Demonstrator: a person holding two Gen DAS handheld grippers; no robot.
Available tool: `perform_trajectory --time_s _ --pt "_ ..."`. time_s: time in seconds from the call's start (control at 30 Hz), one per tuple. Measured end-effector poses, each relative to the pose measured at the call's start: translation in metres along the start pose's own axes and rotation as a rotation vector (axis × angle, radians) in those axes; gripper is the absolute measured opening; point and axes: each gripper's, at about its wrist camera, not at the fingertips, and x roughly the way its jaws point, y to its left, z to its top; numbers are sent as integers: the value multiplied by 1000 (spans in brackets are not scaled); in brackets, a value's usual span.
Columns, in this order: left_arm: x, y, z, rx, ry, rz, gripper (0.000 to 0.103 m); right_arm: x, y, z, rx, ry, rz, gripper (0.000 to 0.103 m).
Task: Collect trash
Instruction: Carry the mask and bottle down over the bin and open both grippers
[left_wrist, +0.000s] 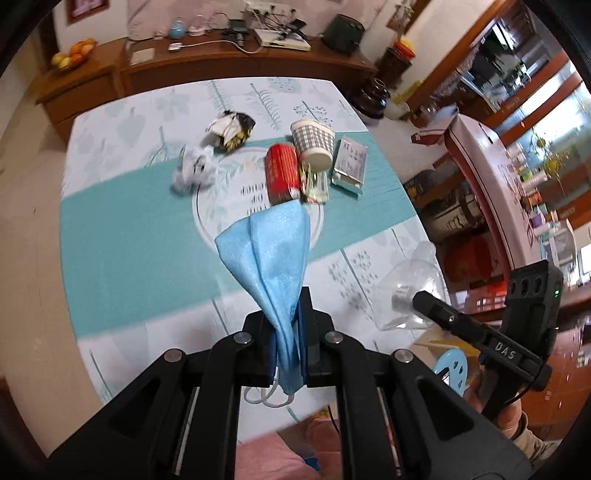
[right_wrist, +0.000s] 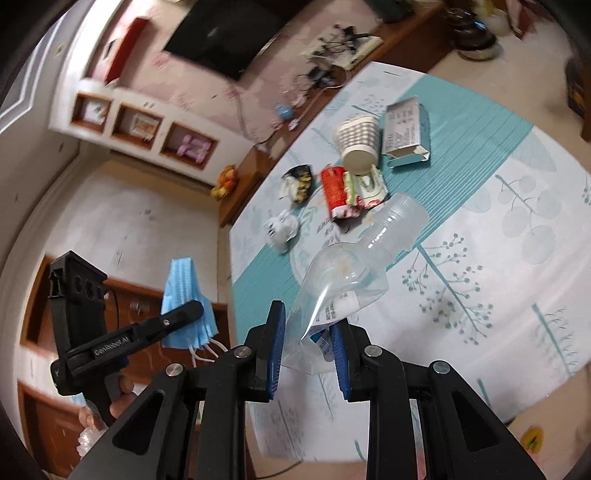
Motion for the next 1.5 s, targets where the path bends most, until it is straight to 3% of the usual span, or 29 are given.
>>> perform_trajectory --time_s 0.37,0.63,0.93,1.17,1.4,1.5 --pt "-35 -61 -152 -160 -120 72 6 -83 -4 -77 -267 184 64 24" --pt "-4 -96 -248 -218 -30 91 6 -120 -41 -147 -334 302 26 24" --pt "89 -108 -320 -186 100 163 6 -114 -121 -221 -302 412 -98 24" --pt "183 -86 -358 -179 161 171 6 -68 -198 -257 -290 457 -230 24" --pt "266 -58 -375 -200 210 132 7 -14 -267 -280 -260 488 -300 24" --pt "294 -47 -378 -220 227 131 20 5 -290 -290 -253 499 -316 24"
